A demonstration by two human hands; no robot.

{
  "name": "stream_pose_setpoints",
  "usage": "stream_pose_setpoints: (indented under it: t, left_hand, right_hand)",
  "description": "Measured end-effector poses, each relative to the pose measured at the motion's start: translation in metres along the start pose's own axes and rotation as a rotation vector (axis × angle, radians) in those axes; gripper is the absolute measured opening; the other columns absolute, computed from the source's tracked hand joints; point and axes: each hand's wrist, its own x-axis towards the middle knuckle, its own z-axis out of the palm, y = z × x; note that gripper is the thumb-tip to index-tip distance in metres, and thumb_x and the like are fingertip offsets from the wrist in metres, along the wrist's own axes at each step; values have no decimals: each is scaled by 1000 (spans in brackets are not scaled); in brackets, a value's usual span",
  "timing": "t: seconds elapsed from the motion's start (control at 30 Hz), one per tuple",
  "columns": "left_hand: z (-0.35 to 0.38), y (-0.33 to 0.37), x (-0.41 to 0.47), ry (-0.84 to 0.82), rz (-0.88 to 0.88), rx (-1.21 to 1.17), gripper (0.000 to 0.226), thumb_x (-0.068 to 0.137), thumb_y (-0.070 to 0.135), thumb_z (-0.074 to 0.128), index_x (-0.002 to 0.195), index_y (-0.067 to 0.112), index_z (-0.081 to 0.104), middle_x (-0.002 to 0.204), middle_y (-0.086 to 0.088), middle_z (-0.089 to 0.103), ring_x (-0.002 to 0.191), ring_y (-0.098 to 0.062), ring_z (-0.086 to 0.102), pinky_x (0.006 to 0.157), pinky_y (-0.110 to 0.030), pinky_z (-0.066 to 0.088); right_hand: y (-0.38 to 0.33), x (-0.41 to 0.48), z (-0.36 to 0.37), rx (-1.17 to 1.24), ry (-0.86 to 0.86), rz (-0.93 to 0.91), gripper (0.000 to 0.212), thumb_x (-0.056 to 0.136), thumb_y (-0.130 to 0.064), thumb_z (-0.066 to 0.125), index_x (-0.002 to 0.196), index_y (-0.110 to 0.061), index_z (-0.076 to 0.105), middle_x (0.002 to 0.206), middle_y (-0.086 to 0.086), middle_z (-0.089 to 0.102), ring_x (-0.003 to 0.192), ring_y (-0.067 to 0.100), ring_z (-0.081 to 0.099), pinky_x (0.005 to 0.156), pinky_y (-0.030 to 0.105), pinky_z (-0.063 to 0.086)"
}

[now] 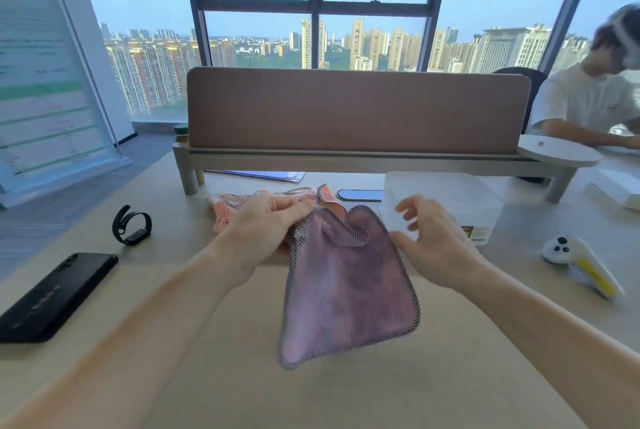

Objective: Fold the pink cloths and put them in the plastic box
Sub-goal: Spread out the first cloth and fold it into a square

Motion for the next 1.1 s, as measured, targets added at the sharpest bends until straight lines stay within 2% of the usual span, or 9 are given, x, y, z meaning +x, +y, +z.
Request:
stream_pose_setpoints:
  t: [0.07,0.17,0.23,0.4,0.57,0.73,0.83,0.97,1.1]
  left_hand:
    - [4,13,-5,15,12,-80,27,100,29,62,90,9,77,81,-9,75,65,-21,66,66,-32,59]
    - [21,32,-20,-156,83,-112,30,106,26,50,106,6,72,88,-11,77,70,-20,73,60,-26,59]
    - [25,44,-27,-272,111,-134,35,110,20,39,119,7,70,103,-18,78,86,-27,76,70,-31,63]
    - [-5,54,-24,161,567,284,21,97,12,66,117,18,69,98,-4,76,79,-13,74,66,-31,63]
    - [-1,23,-19,-642,161,96,35,92,10,70,127,8,64,129,-13,69,118,-23,67,99,-36,54]
    - [-4,6,-13,-589,158,-21,11,90,12,71,92,22,76,95,-1,72,87,-13,67,76,-22,55]
    - [-20,5,-11,-492,162,145,25,89,22,76,67,27,67,69,10,58,61,-2,52,54,-12,41]
    - [-45,13,-19,-434,155,426,18,86,36,75,84,18,78,78,-2,67,75,-12,57,64,-19,42]
    - [-58,24,-40,-338,271,547,29,83,48,78,92,20,80,92,-13,74,84,-18,65,80,-40,50]
  right_hand:
    - [-28,-12,-5,220,89,-56,31,93,-43,62,113,-18,59,103,-1,66,95,16,67,86,34,54]
    - [-72,-23,-10,743,-300,45,37,93,-46,66,119,-19,62,106,0,76,98,19,75,88,44,62]
    - [-78,-22,-16,793,-354,-39,27,94,-36,68,116,-19,70,107,-3,78,98,12,75,89,33,60]
    - [-62,-13,-36,823,-286,-128,15,99,-9,61,104,-5,75,92,1,75,81,9,68,72,24,52]
    - [-59,-10,-58,753,-445,-300,14,97,-5,61,103,5,69,87,2,72,77,10,65,63,16,51]
    - [-34,-9,-69,731,-437,-187,24,90,-16,67,104,3,69,94,8,72,83,17,67,70,31,51]
    - [-17,-11,-73,759,-414,-114,23,83,-22,71,98,-6,76,95,7,75,83,17,69,73,34,51]
    - [1,-17,-76,780,-409,-59,47,64,-38,90,96,-7,75,94,10,73,87,20,67,75,29,54]
    - [8,-36,-84,804,-463,-59,29,70,-14,81,93,-2,69,87,10,74,82,23,69,66,28,61]
